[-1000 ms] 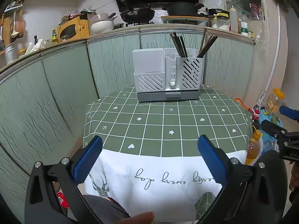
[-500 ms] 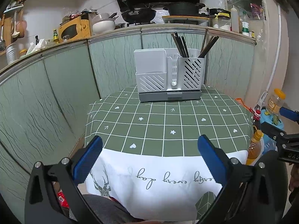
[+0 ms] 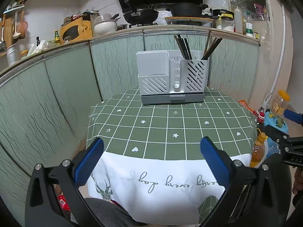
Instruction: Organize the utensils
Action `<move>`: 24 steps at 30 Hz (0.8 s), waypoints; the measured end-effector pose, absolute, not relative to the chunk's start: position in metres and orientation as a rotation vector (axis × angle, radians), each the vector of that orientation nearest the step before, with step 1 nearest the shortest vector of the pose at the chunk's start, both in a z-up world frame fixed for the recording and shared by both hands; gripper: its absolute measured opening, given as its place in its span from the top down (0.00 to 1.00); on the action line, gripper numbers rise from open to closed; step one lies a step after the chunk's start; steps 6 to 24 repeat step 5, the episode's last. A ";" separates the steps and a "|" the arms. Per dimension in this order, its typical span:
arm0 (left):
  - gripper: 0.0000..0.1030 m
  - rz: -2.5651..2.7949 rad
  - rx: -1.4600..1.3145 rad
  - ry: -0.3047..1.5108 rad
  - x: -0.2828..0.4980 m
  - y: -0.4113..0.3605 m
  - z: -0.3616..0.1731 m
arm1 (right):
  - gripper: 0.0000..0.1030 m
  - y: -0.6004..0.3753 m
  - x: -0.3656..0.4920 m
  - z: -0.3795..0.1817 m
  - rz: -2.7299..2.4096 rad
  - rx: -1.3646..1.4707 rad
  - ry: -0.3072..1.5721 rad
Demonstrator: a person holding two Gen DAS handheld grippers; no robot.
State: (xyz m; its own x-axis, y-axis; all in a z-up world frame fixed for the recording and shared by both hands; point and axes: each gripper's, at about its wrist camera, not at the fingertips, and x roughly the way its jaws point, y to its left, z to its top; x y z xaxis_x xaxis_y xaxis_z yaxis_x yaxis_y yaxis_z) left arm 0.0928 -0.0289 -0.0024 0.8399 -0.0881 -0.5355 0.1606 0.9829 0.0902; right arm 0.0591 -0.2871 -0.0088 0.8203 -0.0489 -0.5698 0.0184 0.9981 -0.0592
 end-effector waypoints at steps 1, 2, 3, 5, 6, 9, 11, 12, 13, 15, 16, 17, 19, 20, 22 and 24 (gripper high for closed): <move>0.04 -0.127 0.139 0.559 0.093 -0.029 -0.003 | 0.08 -0.288 0.059 -0.009 -0.036 -0.051 0.608; 0.04 -0.125 0.143 0.562 0.094 -0.030 -0.003 | 0.08 -0.288 0.059 -0.009 -0.037 -0.050 0.609; 0.04 -0.126 0.141 0.565 0.095 -0.030 -0.003 | 0.08 -0.288 0.060 -0.010 -0.038 -0.049 0.610; 0.04 -0.125 0.142 0.567 0.096 -0.029 -0.003 | 0.08 -0.289 0.060 -0.010 -0.039 -0.048 0.612; 0.04 -0.125 0.142 0.567 0.096 -0.029 -0.003 | 0.08 -0.289 0.060 -0.010 -0.039 -0.048 0.612; 0.04 -0.125 0.142 0.567 0.096 -0.029 -0.003 | 0.08 -0.289 0.060 -0.010 -0.039 -0.048 0.612; 0.04 -0.125 0.142 0.567 0.096 -0.029 -0.003 | 0.08 -0.289 0.060 -0.010 -0.039 -0.048 0.612; 0.04 -0.125 0.142 0.567 0.096 -0.029 -0.003 | 0.08 -0.289 0.060 -0.010 -0.039 -0.048 0.612; 0.04 -0.125 0.142 0.567 0.096 -0.029 -0.003 | 0.08 -0.289 0.060 -0.010 -0.039 -0.048 0.612; 0.04 -0.125 0.142 0.567 0.096 -0.029 -0.003 | 0.08 -0.289 0.060 -0.010 -0.039 -0.048 0.612; 0.04 -0.125 0.142 0.567 0.096 -0.029 -0.003 | 0.08 -0.289 0.060 -0.010 -0.039 -0.048 0.612; 0.04 -0.125 0.142 0.567 0.096 -0.029 -0.003 | 0.08 -0.289 0.060 -0.010 -0.039 -0.048 0.612; 0.04 -0.125 0.142 0.567 0.096 -0.029 -0.003 | 0.08 -0.289 0.060 -0.010 -0.039 -0.048 0.612; 0.04 -0.125 0.142 0.567 0.096 -0.029 -0.003 | 0.08 -0.289 0.060 -0.010 -0.039 -0.048 0.612; 0.04 -0.125 0.142 0.567 0.096 -0.029 -0.003 | 0.08 -0.289 0.060 -0.010 -0.039 -0.048 0.612; 0.04 -0.125 0.142 0.567 0.096 -0.029 -0.003 | 0.08 -0.289 0.060 -0.010 -0.039 -0.048 0.612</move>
